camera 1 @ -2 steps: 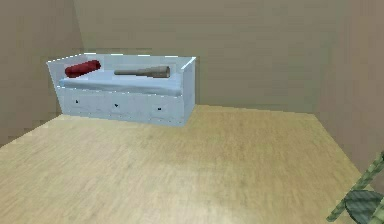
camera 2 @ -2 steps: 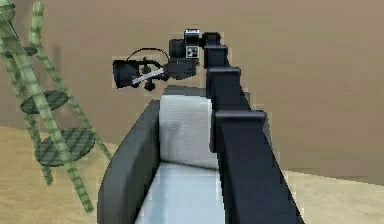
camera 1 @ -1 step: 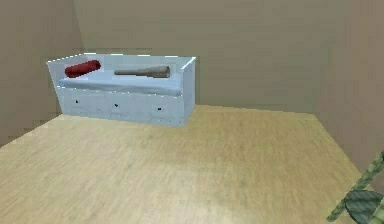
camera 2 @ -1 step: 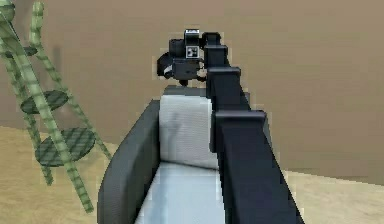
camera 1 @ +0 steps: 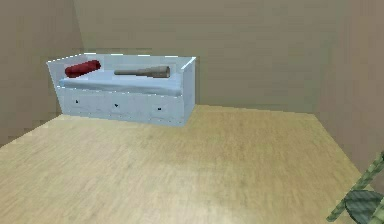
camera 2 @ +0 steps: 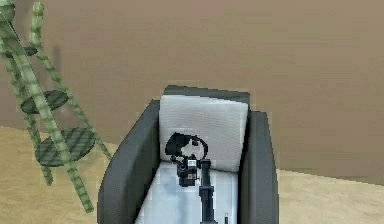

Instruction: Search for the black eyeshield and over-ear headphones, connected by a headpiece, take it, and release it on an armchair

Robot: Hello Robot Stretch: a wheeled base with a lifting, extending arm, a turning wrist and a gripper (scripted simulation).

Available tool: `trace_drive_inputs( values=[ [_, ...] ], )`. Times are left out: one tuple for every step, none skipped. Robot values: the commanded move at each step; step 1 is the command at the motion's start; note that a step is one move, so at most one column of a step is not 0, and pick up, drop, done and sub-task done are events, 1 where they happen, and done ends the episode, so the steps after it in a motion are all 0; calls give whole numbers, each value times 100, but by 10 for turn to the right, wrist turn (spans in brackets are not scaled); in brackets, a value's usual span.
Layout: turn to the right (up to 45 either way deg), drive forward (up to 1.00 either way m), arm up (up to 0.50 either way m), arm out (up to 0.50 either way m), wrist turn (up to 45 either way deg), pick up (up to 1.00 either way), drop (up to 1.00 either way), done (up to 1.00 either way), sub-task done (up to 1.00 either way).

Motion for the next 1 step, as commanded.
trace_drive_inputs(
  values=[
    [0, 0, -32, 0, 0, 0, 0, 0, 0]
  ],
)
